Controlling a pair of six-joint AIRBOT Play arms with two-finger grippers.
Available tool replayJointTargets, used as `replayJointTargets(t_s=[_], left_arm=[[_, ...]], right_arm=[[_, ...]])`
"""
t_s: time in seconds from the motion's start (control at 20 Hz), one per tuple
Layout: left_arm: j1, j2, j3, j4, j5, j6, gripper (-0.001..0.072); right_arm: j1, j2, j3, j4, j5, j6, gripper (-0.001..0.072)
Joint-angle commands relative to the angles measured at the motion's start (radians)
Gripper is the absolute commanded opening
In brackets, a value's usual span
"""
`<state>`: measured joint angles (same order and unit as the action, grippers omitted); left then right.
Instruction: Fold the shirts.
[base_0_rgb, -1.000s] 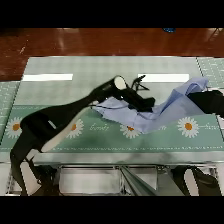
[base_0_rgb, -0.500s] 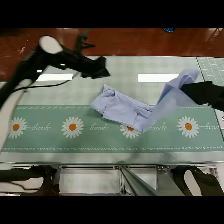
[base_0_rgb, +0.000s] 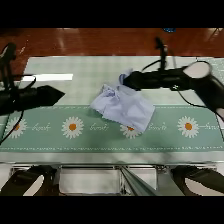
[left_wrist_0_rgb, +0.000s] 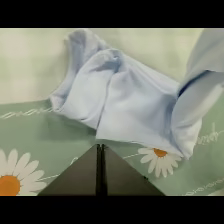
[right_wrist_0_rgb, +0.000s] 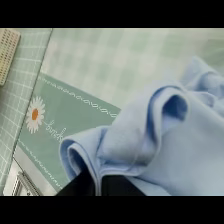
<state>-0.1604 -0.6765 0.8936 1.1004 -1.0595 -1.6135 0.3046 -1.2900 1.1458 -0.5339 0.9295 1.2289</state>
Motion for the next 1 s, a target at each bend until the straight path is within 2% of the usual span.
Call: replayJointTargets(t_s=[0.0,0.15,0.2,0.25,0.3,0.45,0.55,0.65,0.7,0.8,0.85,0.9,0.95], left_arm=[[0.007,0.187,-0.134,0.04,0.023,-0.08,0.0024],[0.007,0.202,-0.154,0.029,0.013,-0.08,0.0024],[0.007,0.201,-0.16,0.025,0.013,-0.08,0.0024],[0.007,0.201,-0.164,0.026,0.013,-0.079,0.0024],[0.007,0.201,-0.167,0.027,0.017,-0.079,0.0024],[0.025,0.196,-0.166,0.031,0.047,-0.072,0.0024],[0.068,0.198,-0.161,0.03,0.024,-0.072,0.0024],[0.114,0.202,-0.16,0.03,-0.018,-0.06,0.0024],[0.13,0.203,-0.16,0.03,-0.036,-0.053,0.0024],[0.141,0.203,-0.161,0.029,-0.058,-0.053,0.0024],[0.141,0.203,-0.165,0.025,-0.058,-0.053,0.0024],[0.141,0.203,-0.172,0.02,-0.055,-0.053,0.0024],[0.141,0.203,-0.182,0.015,-0.049,-0.053,0.0024]], right_arm=[[0.11,-0.25,0.169,0.001,-0.04,0.027,0.0022],[0.143,-0.373,0.256,0.001,-0.052,0.061,0.0022],[0.148,-0.4,0.266,0.003,-0.073,0.066,0.011],[0.148,-0.418,0.268,0.014,-0.077,0.071,0.0368],[0.143,-0.423,0.268,0.014,-0.063,0.074,0.0415],[0.047,-0.365,0.268,0.013,0.078,0.129,0.0414],[-0.079,-0.263,0.268,-0.039,0.259,0.144,0.0414],[-0.211,-0.109,0.266,-0.245,0.423,0.196,0.0414],[-0.267,-0.013,0.253,-0.431,0.471,0.244,0.0414],[-0.353,0.192,0.147,-0.801,0.478,0.361,0.0414],[-0.396,0.298,0.043,-0.909,0.441,0.411,0.0414],[-0.435,0.391,-0.077,-0.934,0.385,0.452,0.0414],[-0.467,0.472,-0.209,-0.897,0.315,0.472,0.0414]])
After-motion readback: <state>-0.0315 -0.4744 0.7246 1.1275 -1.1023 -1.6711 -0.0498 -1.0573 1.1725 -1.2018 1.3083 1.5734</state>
